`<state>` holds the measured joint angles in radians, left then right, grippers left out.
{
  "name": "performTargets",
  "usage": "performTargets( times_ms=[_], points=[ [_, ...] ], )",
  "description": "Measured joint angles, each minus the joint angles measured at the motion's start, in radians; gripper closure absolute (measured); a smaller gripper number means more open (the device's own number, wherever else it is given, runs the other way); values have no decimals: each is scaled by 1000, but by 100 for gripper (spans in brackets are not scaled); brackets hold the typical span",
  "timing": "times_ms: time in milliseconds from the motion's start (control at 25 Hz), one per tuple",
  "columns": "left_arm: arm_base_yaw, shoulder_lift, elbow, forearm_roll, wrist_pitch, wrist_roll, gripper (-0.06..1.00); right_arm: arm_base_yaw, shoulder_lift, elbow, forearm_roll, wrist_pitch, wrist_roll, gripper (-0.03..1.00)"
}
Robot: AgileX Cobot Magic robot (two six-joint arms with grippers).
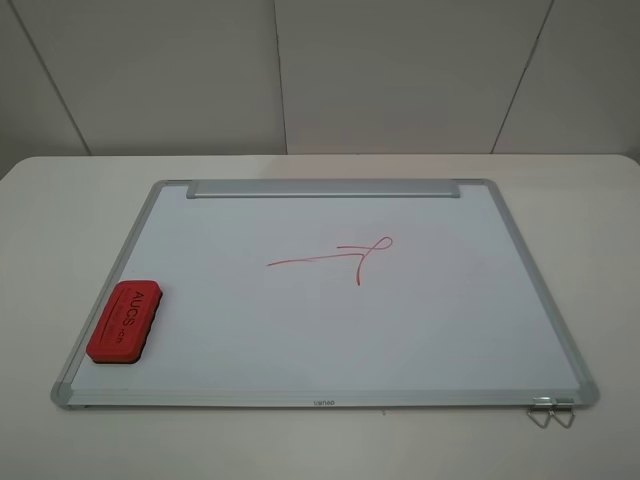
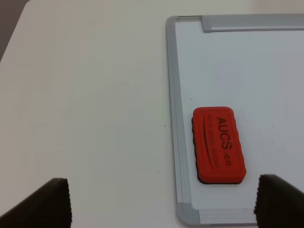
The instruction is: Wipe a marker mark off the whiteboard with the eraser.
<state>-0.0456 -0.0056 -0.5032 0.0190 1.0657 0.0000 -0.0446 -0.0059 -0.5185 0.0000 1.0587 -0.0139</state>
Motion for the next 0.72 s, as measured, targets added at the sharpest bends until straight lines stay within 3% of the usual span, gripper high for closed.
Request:
performTargets(
  times_ms=[440, 720],
  points=[
    [6, 0, 0, -3, 0, 0, 17, 0, 0, 0, 0, 0, 0, 27],
    [100, 0, 0, -3, 0, 0, 17, 0, 0, 0, 0, 0, 0, 27]
  ],
)
